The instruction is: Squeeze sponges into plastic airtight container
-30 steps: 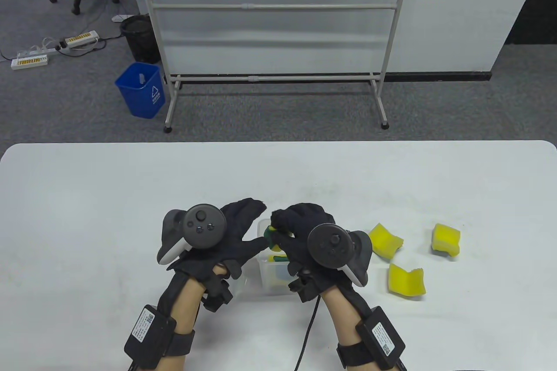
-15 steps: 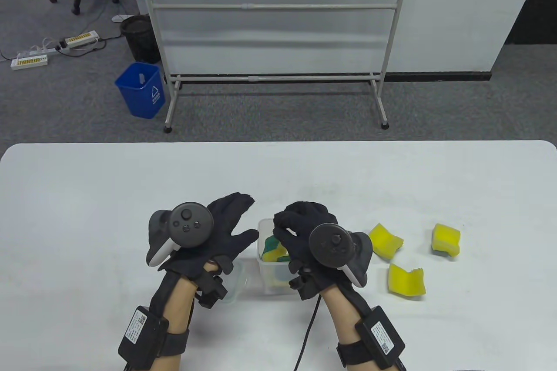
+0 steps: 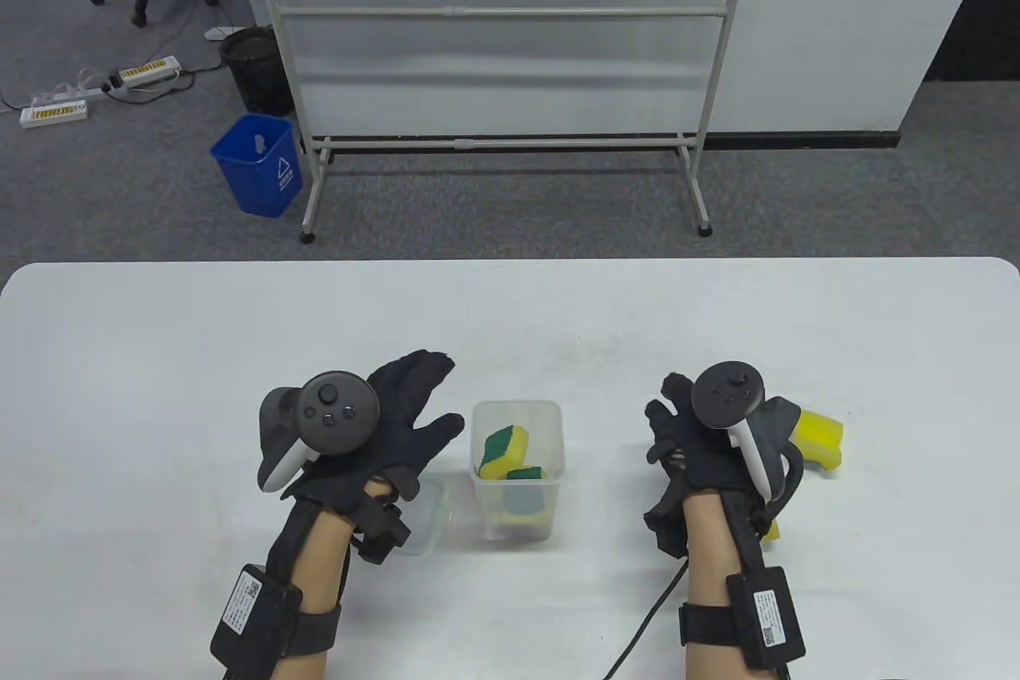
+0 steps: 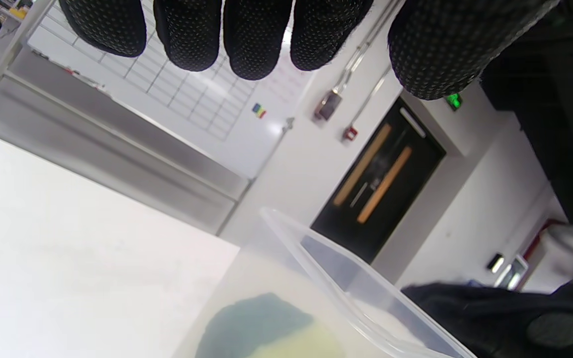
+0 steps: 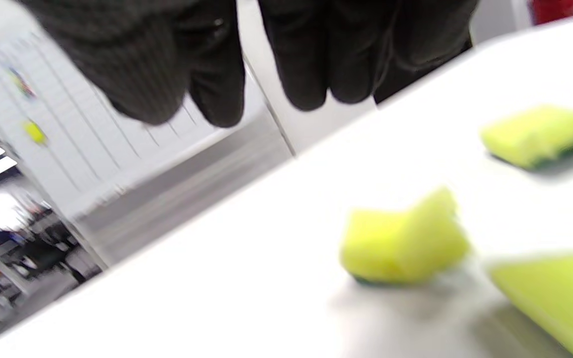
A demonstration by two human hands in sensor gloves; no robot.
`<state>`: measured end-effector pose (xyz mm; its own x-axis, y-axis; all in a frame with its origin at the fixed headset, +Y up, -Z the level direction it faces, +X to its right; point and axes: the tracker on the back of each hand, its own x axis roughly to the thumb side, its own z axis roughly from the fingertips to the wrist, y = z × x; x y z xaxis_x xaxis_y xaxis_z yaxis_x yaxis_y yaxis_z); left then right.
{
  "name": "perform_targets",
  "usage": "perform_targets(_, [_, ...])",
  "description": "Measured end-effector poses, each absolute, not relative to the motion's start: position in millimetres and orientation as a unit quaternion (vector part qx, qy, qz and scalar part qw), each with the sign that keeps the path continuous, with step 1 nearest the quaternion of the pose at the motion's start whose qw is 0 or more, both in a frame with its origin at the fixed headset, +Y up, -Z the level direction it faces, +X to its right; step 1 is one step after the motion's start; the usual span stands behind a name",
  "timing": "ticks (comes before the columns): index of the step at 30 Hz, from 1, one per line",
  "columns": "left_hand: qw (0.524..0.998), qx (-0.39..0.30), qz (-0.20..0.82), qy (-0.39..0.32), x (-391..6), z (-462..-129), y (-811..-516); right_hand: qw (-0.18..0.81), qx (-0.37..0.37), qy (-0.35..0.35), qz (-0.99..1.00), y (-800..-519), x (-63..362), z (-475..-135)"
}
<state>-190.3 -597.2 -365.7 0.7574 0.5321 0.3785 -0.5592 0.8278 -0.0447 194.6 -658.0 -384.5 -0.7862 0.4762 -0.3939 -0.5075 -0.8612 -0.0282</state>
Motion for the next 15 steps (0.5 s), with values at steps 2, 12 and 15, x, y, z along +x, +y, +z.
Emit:
perform_targets(2, [0.936,0.035,0.292,-0.192,-190.2,-365.6,-597.5,0.261,-0.203,0.073,0.941,-674.1,197.9,-390.7])
perform_targets(12, [0.935,0.033,0.293,-0.195,-190.4,-363.4,-597.6,0.216,-0.248,0.126,0.936,-669.0,214.9,-378.0])
perform_targets(15, [0.935,0.035,0.294,-0.196,-190.3,-363.2,-596.6,0.2,-0.275,0.136,0.931,-671.7,223.2,-372.5])
